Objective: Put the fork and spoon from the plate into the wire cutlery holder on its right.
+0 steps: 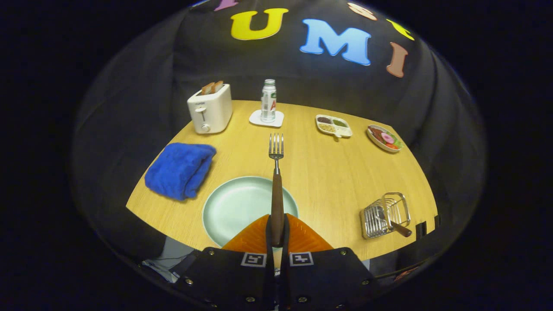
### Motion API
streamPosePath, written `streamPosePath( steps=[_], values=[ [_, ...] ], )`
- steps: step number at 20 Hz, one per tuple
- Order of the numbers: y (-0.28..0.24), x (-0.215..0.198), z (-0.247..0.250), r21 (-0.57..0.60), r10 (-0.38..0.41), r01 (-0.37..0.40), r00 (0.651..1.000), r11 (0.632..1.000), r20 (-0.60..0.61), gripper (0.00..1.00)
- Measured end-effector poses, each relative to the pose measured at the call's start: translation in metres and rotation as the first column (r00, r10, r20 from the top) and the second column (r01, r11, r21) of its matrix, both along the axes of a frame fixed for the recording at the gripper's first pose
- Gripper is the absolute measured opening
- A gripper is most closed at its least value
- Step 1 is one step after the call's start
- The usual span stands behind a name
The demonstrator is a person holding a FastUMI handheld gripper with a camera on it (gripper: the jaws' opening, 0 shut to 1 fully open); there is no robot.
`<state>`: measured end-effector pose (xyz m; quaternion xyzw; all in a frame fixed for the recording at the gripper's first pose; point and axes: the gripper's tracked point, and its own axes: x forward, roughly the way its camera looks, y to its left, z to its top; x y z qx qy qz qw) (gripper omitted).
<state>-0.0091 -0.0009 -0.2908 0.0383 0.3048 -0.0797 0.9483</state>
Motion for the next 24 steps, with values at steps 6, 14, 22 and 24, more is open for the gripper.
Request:
streamPosePath(
  steps=[6, 14, 22, 24],
  values=[
    [-0.072, -0.029, 0.013, 0.026, -0.259, 0.259, 0.966, 0.966, -0.001, 0.05],
    [-0.109, -0.075, -0.009, 0.096, -0.452, 0.461, 0.886, 0.882, -0.102, 0.05],
    [-0.129, -0.097, -0.023, 0.120, -0.519, 0.539, 0.839, 0.833, -0.166, 0.05],
    [-0.131, -0.097, -0.031, 0.136, -0.525, 0.551, 0.831, 0.824, -0.186, 0.05]
  ],
)
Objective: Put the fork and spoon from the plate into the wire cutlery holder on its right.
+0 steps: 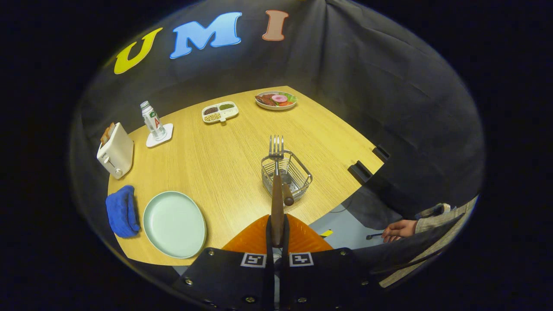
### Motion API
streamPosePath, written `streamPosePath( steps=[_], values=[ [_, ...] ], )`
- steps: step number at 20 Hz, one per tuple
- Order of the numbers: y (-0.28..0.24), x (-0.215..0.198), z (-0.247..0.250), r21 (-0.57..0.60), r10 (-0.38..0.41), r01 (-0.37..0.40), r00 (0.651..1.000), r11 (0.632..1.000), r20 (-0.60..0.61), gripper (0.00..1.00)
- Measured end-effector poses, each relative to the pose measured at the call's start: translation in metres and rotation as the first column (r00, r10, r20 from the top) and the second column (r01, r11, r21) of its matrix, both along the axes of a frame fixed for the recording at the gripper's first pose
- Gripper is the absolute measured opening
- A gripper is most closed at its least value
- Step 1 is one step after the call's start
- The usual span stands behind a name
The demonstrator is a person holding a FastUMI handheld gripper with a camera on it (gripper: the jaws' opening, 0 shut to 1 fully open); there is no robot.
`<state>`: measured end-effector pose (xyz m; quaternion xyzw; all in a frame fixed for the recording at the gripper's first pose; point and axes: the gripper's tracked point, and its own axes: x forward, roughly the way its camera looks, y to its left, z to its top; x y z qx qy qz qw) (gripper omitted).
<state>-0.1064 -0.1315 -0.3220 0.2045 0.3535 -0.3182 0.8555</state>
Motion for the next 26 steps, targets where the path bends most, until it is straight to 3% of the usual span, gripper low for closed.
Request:
streamPosePath(
  steps=[7, 19, 20, 26],
  values=[
    [-0.003, -0.001, -0.005, 0.046, 0.002, -0.002, 1.000, 0.999, 0.007, 0.08],
    [-0.023, 0.006, 0.024, -0.020, 0.013, -0.011, 0.996, 1.000, 0.086, 0.17],
    [-0.024, 0.004, 0.026, -0.023, 0.011, -0.009, 0.996, 1.000, 0.088, 0.25],
    [-0.028, 0.006, 0.031, -0.053, 0.020, -0.015, 0.995, 0.999, 0.098, 0.26]
  ],
)
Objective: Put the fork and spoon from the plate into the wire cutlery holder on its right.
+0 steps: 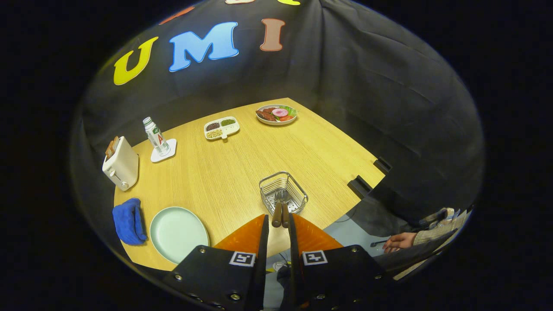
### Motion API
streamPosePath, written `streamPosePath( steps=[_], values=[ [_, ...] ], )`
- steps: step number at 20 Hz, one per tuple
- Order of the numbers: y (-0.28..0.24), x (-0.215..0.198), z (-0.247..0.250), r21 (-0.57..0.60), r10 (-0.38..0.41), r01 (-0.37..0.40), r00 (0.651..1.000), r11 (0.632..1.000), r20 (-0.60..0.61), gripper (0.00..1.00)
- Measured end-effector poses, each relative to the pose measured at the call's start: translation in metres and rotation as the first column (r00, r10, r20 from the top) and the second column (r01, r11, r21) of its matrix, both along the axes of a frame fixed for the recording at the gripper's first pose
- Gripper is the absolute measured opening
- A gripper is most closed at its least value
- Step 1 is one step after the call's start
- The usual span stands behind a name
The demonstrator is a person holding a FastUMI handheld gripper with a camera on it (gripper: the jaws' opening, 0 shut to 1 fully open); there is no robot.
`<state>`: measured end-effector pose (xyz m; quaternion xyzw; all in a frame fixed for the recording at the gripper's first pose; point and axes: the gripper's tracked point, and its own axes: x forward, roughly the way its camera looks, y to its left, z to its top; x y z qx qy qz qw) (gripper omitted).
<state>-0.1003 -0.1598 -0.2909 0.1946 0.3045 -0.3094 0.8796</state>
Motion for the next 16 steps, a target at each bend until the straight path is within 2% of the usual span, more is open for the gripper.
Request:
streamPosePath(
  steps=[16],
  values=[
    [0.000, 0.021, 0.003, -0.016, 0.032, -0.032, 0.999, 0.999, -0.008, 0.25]
  ],
)
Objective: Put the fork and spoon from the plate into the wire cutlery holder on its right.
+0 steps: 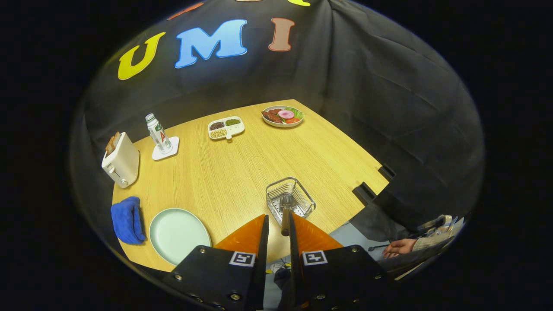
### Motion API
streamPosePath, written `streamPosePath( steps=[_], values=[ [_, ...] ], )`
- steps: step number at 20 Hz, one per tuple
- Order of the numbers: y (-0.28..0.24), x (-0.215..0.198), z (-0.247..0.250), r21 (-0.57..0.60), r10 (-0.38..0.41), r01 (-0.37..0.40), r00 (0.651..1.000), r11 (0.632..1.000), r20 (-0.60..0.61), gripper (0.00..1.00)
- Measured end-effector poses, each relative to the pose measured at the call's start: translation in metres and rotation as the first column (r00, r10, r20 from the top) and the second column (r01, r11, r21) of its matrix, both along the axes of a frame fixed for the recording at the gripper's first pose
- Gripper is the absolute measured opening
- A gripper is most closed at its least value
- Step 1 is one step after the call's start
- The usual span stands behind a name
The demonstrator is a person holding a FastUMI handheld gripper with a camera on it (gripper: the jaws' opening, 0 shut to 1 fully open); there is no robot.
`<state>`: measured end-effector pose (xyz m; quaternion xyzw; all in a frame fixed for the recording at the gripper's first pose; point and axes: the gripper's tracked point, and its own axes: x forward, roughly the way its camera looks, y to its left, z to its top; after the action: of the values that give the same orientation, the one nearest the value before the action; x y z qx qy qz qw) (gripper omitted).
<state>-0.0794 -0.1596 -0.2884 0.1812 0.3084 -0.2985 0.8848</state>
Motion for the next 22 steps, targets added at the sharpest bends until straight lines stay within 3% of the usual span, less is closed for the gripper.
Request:
streamPosePath(
  steps=[4, 8, 15, 22],
  values=[
    [-0.003, 0.009, 0.014, -0.026, 0.020, -0.019, 0.999, 0.999, 0.036, 0.25],
    [-0.013, 0.024, 0.056, -0.113, 0.053, -0.034, 0.984, 0.993, 0.167, 0.25],
    [-0.014, 0.038, 0.165, -0.310, 0.143, -0.021, 0.916, 0.950, 0.376, 0.25],
    [0.003, 0.050, 0.240, -0.401, 0.213, 0.001, 0.846, 0.916, 0.489, 0.25]
  ],
)
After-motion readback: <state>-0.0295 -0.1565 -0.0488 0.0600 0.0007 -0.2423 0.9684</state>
